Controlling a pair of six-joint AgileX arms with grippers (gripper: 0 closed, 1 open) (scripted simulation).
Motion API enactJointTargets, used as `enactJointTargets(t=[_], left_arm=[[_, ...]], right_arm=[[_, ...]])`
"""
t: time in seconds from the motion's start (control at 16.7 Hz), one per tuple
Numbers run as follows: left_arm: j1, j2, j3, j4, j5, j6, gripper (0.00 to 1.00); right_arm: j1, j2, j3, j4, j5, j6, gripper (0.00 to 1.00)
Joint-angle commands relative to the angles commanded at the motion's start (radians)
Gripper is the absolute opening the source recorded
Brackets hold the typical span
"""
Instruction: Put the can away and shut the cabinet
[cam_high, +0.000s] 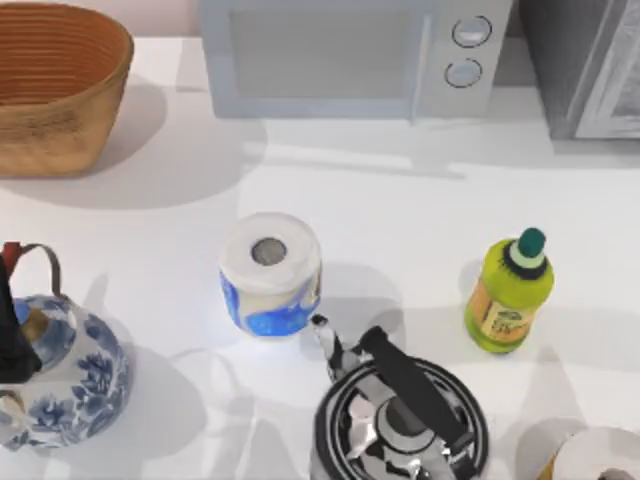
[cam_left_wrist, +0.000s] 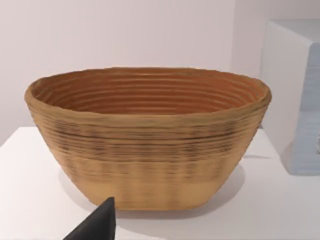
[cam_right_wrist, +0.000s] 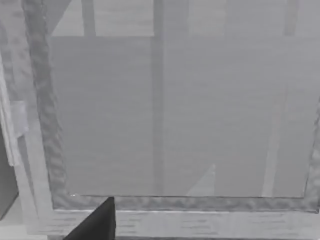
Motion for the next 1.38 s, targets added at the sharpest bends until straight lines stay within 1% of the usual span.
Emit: enactJointTargets(t=[0.18,0.36,0.48,0.6,0.9,1.02,1.2,1.38], left_arm=[[0.0,0.0,0.0,0.0,0.0,0.0,1.0],[0.0,0.0,0.0,0.0,0.0,0.0,1.0],[0.0,0.0,0.0,0.0,0.0,0.0,1.0],[0.0,0.0,0.0,0.0,0.0,0.0,1.0],[0.0,0.0,0.0,0.0,0.0,0.0,1.0],[0.0,0.0,0.0,0.0,0.0,0.0,1.0],[0.0,0.0,0.0,0.0,0.0,0.0,1.0],[0.0,0.0,0.0,0.0,0.0,0.0,1.0]], right_arm=[[-0.156,0.232,0.057,0.185,-0.138,0.004,1.0],[-0.271,0.404,0.084,0.338,-0.246,0.005,1.0],[-0.316,0.471,0.085,0.402,-0.293,0.005,1.0],[-0.332,0.495,0.082,0.426,-0.312,0.005,1.0],[-0.328,0.493,0.082,0.423,-0.31,0.005,1.0],[-0.333,0.494,0.114,0.393,-0.312,0.006,1.0],[-0.348,0.492,0.239,0.27,-0.323,0.008,1.0],[-0.361,0.481,0.44,0.051,-0.338,0.01,1.0]])
